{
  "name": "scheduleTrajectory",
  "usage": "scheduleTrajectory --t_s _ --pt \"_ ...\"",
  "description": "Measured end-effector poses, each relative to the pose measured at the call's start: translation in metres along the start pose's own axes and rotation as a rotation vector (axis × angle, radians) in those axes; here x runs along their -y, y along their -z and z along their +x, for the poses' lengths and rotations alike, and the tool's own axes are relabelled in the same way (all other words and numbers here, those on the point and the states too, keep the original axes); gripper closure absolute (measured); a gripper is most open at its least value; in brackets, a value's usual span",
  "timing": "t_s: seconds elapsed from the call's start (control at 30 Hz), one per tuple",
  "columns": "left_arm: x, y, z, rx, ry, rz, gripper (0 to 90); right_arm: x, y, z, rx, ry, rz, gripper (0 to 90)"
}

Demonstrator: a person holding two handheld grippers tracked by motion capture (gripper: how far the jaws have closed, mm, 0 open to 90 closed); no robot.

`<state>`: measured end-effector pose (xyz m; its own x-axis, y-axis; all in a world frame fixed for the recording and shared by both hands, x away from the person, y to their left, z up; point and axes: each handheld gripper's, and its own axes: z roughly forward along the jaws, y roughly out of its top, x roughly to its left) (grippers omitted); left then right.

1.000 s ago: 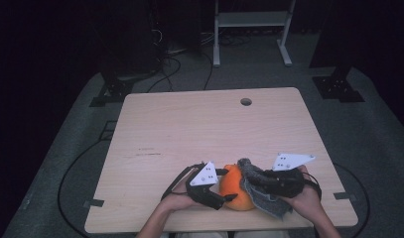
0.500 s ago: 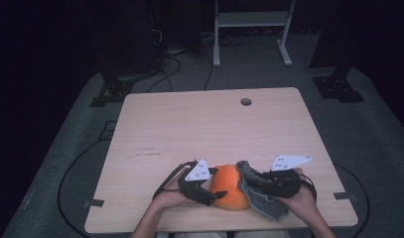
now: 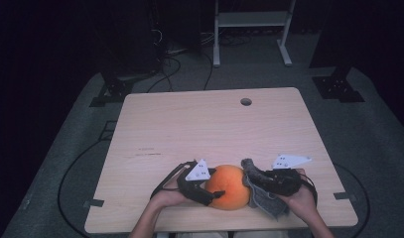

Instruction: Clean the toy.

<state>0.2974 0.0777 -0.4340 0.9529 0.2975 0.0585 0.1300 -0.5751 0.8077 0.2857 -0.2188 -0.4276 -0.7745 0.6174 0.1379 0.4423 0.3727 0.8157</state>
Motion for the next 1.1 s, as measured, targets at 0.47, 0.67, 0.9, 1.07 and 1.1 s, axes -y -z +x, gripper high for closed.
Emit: scheduleTrajectory --t_s 0.47,0.67,0.9,1.07,1.1 --pt "0.006 0.002 0.008 -0.023 0.064 -0.009 20.6 0.012 -0.006 -0.012 0.057 -0.054 0.052 72.4" --pt "0.012 0.006 0.012 -0.002 0.094 -0.003 20.8 0.003 0.001 -0.004 0.032 -0.044 -0.031 72.4" --pt "0.015 0.007 0.013 0.023 0.095 -0.009 20.9 0.001 -0.006 0.007 -0.113 -0.041 -0.077 72.0" --pt "0.016 0.009 0.013 0.023 0.091 -0.008 20.2 0.016 -0.008 -0.009 -0.030 -0.082 0.005 72.5" --pt "0.015 0.008 0.012 0.022 0.089 -0.010 20.2 0.017 -0.007 -0.010 -0.023 -0.083 0.010 72.6"
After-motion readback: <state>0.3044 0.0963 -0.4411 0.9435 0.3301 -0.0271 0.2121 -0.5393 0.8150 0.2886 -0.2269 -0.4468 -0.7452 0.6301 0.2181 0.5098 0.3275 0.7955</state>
